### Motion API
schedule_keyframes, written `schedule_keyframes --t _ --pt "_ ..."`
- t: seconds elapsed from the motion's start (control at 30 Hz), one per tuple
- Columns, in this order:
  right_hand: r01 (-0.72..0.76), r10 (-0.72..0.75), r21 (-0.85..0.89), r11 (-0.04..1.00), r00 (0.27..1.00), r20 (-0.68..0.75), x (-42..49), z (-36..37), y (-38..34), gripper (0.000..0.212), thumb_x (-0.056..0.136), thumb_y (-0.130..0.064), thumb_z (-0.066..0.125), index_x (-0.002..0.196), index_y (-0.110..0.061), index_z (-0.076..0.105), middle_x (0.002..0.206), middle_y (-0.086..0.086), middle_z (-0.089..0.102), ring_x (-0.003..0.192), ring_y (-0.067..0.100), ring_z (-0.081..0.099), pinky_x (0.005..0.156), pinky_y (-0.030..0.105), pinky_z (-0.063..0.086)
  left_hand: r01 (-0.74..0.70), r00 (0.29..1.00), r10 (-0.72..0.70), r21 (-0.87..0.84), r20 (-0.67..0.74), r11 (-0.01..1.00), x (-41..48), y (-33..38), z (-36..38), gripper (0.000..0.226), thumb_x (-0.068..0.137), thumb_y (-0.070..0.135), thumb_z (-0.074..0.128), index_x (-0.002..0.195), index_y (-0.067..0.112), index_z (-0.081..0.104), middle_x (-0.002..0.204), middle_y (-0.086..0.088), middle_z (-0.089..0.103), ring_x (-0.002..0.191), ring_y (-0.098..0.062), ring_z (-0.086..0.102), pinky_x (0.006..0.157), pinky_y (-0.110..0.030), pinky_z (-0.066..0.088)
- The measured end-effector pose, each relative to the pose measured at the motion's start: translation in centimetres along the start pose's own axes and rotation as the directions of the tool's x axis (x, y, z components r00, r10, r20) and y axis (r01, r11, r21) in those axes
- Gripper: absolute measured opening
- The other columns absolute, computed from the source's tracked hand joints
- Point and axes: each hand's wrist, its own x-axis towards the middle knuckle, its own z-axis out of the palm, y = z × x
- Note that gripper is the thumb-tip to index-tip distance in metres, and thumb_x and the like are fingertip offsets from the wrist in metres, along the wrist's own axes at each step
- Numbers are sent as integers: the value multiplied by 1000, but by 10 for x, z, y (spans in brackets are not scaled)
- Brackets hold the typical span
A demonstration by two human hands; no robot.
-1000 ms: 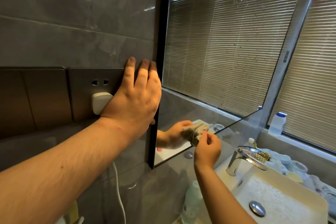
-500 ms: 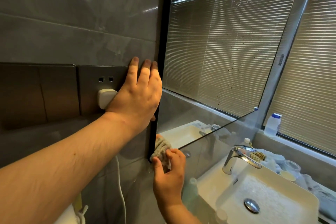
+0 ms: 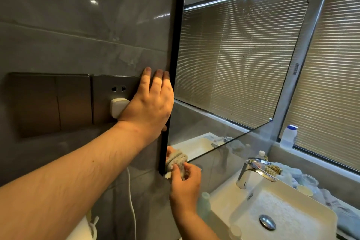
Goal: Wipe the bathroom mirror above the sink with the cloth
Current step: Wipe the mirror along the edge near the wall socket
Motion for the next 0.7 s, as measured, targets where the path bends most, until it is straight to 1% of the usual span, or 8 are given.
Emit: schedule_keyframes --t 0.07,0.13,0.23,0.3,0.4,0.47,0.57,0.7 --pt "74 -73 -29 997 996 47 -17 2 -1 29 83 -11 77 79 -24 52 87 1 53 82 4 55 68 10 40 0 1000 0 -3 6 1000 0 0 0 107 84 65 51 145 -12 8 153 -31 14 141 -49 16 112 -67 5" --pt "77 -76 -17 997 995 62 -21 6 0 28 84 -10 77 81 -23 52 90 3 52 84 1 54 69 7 40 1 1000 -1 -14 13 1000 -1 -1 0 108 83 65 52 145 -12 8 152 -31 15 141 -48 17 113 -66 4" --pt "79 -79 18 997 996 51 -21 9 -4 27 85 -10 76 82 -23 53 93 4 52 87 -3 52 72 5 39 7 1000 -7 -48 11 999 -1 -1 -1 107 83 64 54 146 -10 10 153 -29 16 141 -47 18 114 -64 5" --pt "147 -148 36 988 988 31 -18 10 -11 28 83 -7 77 81 -22 54 91 7 53 85 -2 53 73 5 39 13 1000 -13 -49 6 999 -1 -1 -2 107 82 63 56 146 -10 11 153 -29 18 141 -47 19 114 -63 6" --pt "347 -346 76 935 938 -31 -1 15 -37 23 81 -15 76 80 -22 53 86 1 52 84 3 51 76 8 38 17 1000 -17 -33 -1 999 0 -1 -2 101 82 59 56 145 -10 17 151 -30 24 140 -46 24 114 -63 10" --pt "452 -446 96 887 892 -76 16 22 -56 18 78 -24 72 81 -18 55 84 -4 53 85 9 51 78 14 39 18 1000 -19 -41 -25 999 0 -2 -4 85 85 48 54 143 -9 29 147 -29 34 137 -45 32 115 -61 18" --pt "495 -485 127 860 869 -99 32 26 -68 18 77 -16 76 82 -14 58 86 -4 55 86 17 54 79 17 42 17 1000 -18 -44 -25 999 1 -1 -5 74 88 40 49 142 -7 32 146 -27 37 136 -44 35 114 -60 22" --pt "546 -543 108 831 838 -51 28 20 -45 15 77 -8 74 87 -8 62 93 2 57 95 10 55 87 15 41 29 999 -30 -26 -39 999 1 0 -3 77 88 42 48 143 -9 29 147 -28 34 137 -44 32 115 -60 18"
